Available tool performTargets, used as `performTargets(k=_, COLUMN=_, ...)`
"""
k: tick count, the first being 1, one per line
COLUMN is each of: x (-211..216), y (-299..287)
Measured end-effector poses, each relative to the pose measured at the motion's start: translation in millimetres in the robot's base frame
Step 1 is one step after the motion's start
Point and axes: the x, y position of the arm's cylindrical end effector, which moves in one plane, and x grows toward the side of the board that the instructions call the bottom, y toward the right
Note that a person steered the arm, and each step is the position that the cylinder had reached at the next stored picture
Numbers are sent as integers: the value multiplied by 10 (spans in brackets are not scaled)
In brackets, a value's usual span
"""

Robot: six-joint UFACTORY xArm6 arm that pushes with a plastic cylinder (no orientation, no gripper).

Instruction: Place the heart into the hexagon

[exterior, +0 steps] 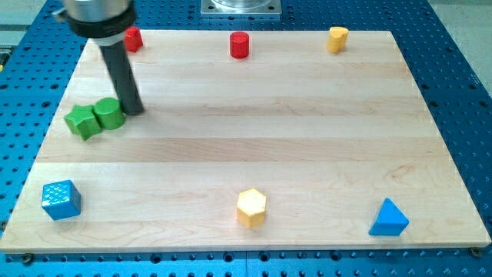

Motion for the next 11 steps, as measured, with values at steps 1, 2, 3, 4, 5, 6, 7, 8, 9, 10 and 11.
performTargets(k=1, x=34, y=-27)
performTargets(k=2, x=36, y=673)
performTargets(k=3, x=-52, y=1588)
performTargets(k=4, x=-236, y=2564)
performTargets(k=5, x=-584, y=3553)
performTargets(k=6, x=-1064, y=4337)
performTargets(k=7, x=-1557, y=4602)
performTargets(k=8, x=-1821, y=4516)
performTargets(k=9, x=-1821, y=4088)
performTargets(k=10, x=-1840, y=3722)
performTargets(k=11, x=-1538, y=3194)
